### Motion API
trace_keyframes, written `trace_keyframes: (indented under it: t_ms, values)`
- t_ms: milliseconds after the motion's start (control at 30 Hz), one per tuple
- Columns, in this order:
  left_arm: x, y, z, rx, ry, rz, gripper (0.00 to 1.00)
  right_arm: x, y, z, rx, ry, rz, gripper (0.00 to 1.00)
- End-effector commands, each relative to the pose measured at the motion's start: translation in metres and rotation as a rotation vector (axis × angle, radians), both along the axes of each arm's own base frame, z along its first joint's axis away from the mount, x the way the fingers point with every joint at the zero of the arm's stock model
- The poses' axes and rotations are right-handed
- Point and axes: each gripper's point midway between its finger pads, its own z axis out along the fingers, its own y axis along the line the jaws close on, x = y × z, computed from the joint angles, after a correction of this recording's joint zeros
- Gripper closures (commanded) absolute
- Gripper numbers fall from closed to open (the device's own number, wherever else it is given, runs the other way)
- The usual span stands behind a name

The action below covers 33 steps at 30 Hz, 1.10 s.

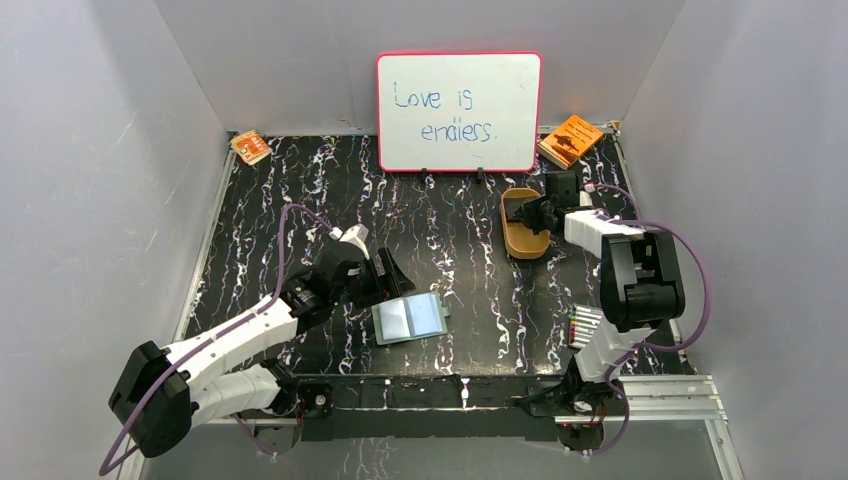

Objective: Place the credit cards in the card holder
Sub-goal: Pick up the credit card from the storage box.

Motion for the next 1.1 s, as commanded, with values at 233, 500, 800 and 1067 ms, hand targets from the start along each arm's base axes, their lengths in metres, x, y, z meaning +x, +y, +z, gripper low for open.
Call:
trace_keyframes:
  t_ms: [233, 500, 800, 1067]
  values:
    - [0.001, 0.0, 0.001, -0.002, -0.005, -0.005, 0.22, 0.004, -0.007, 0.027, -0.039, -0.031, -0.005, 1.0]
    - [0.002, 0.002, 0.003, 0.005, -0.018, 0.001, 0.22, 0.024, -0.02, 0.065, -0.131, -0.111, -0.024, 1.0]
    - [0.002, 0.005, 0.008, 0.009, -0.026, 0.013, 0.22, 0.031, -0.026, 0.103, -0.197, -0.171, 0.011, 1.0]
    - [0.008, 0.036, 0.027, 0.062, -0.111, 0.122, 0.23, -0.013, 0.048, 0.199, -0.163, -0.474, 0.637, 1.0]
